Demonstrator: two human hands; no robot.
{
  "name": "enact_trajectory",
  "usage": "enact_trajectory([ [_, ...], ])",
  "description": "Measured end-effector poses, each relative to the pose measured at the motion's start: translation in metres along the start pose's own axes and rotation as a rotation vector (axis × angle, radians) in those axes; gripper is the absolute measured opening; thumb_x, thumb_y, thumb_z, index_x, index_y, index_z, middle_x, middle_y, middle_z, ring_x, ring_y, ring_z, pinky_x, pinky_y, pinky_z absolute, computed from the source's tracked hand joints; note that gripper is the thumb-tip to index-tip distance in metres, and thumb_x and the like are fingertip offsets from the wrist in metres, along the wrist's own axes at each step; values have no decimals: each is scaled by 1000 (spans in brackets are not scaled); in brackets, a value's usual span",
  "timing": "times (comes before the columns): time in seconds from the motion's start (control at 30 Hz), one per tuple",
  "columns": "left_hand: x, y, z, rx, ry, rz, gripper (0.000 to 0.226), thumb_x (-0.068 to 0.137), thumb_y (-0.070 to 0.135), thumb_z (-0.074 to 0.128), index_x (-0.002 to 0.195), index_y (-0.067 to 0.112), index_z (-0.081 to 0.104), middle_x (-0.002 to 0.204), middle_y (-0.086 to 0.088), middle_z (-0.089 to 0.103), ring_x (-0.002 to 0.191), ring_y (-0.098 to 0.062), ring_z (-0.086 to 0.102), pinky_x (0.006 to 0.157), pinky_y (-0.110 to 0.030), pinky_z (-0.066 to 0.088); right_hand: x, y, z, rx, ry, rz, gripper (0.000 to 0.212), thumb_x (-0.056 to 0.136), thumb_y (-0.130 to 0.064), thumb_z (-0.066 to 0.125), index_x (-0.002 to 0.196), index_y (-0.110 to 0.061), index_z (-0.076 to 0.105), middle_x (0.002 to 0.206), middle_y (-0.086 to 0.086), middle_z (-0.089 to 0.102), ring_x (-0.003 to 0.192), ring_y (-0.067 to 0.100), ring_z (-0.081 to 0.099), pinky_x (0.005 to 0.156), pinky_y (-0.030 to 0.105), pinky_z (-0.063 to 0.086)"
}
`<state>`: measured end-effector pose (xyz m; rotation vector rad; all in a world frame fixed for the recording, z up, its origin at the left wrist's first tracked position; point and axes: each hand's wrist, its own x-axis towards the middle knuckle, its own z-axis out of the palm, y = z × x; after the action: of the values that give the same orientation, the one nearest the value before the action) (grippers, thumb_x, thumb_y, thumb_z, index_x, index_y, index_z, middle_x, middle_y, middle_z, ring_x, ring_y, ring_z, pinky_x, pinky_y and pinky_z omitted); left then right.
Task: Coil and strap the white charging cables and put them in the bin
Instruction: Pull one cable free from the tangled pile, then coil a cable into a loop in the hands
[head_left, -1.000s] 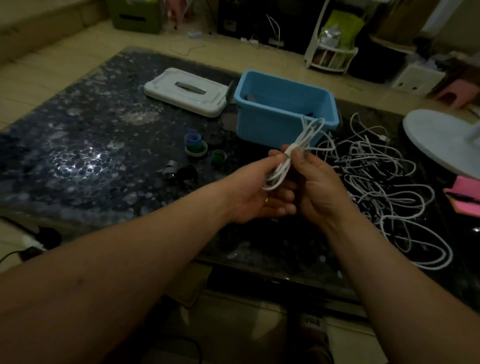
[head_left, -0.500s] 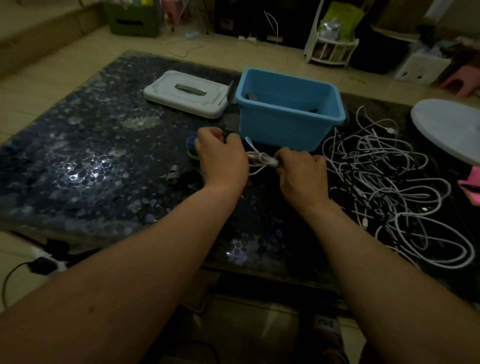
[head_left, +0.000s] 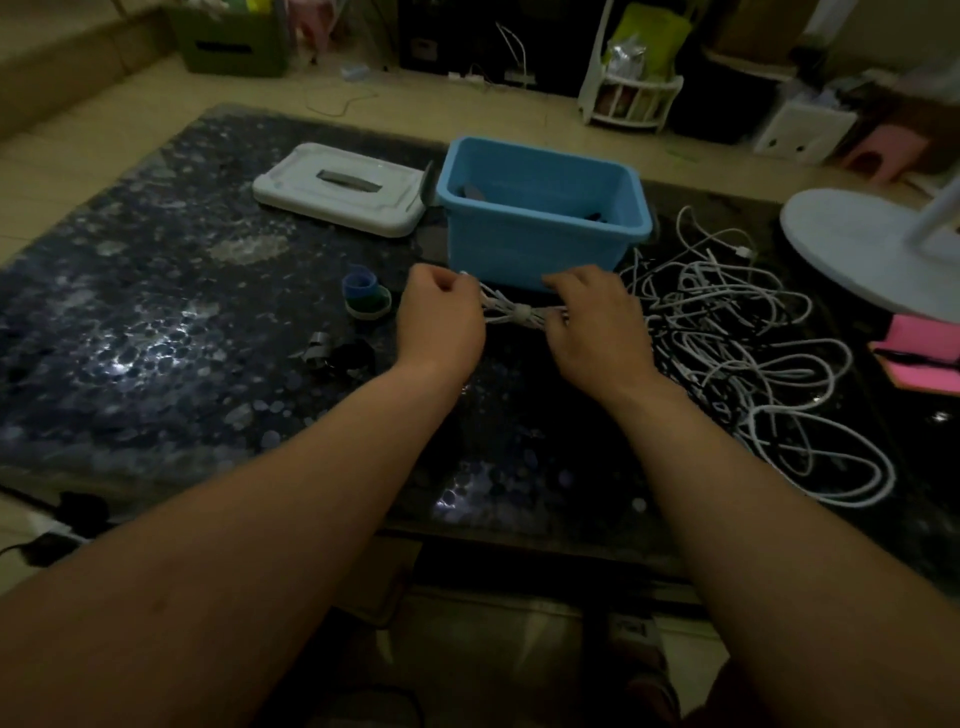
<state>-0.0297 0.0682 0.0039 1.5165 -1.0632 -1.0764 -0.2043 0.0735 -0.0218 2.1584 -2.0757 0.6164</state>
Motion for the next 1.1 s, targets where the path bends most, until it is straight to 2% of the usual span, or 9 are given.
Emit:
enact_trajectory([
  [0.13,-15,4,16,21,-141,14,8,97,25,56,101,18,57,100,-9,66,89,-26,66,78,-42,54,-14,27,-33,51,-19,34,34,99,-25,59,129,-15,72,128,14,66,121,35,59,105,45,48],
  [0.27,-46,0,41,141,-302,108,10,92,23,60,101,19,58,96,-10,68,89,-31,70,79,-47,58,-37,58,-70,95,-79,148,27,103,-29,56,119,-21,76,121,4,73,113,24,65,94,32,47],
  [0.37,-72,-15,57,353,-552,236,8,96,18,64,102,14,67,83,-1,68,75,-18,64,68,-34,51,-56,75,-91,109,-135,179,23,102,-30,58,107,-23,79,107,0,77,100,21,69,85,31,49],
  [0.43,-89,-25,63,539,-675,351,10,96,19,66,105,15,69,82,10,64,80,-13,62,74,-24,44,-68,81,-103,105,-246,183,20,101,-30,61,101,-22,79,96,-2,76,91,19,69,80,30,50],
  [0.6,-106,-22,64,635,-683,361,4,99,25,64,102,24,65,93,7,66,89,-16,65,75,-28,47,-97,88,-112,-14,-518,160,7,91,-26,75,96,-30,78,95,-8,72,97,16,69,88,33,56],
  [0.73,-112,-8,58,623,-665,364,6,101,28,63,103,23,66,92,3,69,85,-16,67,70,-31,50,-110,86,-100,-191,-647,140,18,88,-28,73,104,-32,65,112,-3,67,103,23,64,83,38,53],
  [0.8,-115,-6,51,616,-671,365,5,101,29,63,102,24,66,91,2,71,83,-16,69,69,-31,53,-113,87,-93,-234,-647,132,21,90,-20,68,107,-25,57,118,4,63,107,29,62,80,38,47],
  [0.9,-117,-3,38,612,-693,346,4,101,28,62,100,26,65,91,1,73,82,-18,72,60,-30,52,-115,89,-89,-267,-606,149,18,93,-18,63,110,-22,63,120,6,66,109,31,64,82,39,49],
  [1.1,-107,20,12,578,-661,362,4,101,29,64,101,25,66,92,0,73,83,-18,72,84,-46,61,-96,78,-125,12,-291,189,12,96,-34,70,107,-36,75,105,-9,73,97,16,68,80,35,53],
])
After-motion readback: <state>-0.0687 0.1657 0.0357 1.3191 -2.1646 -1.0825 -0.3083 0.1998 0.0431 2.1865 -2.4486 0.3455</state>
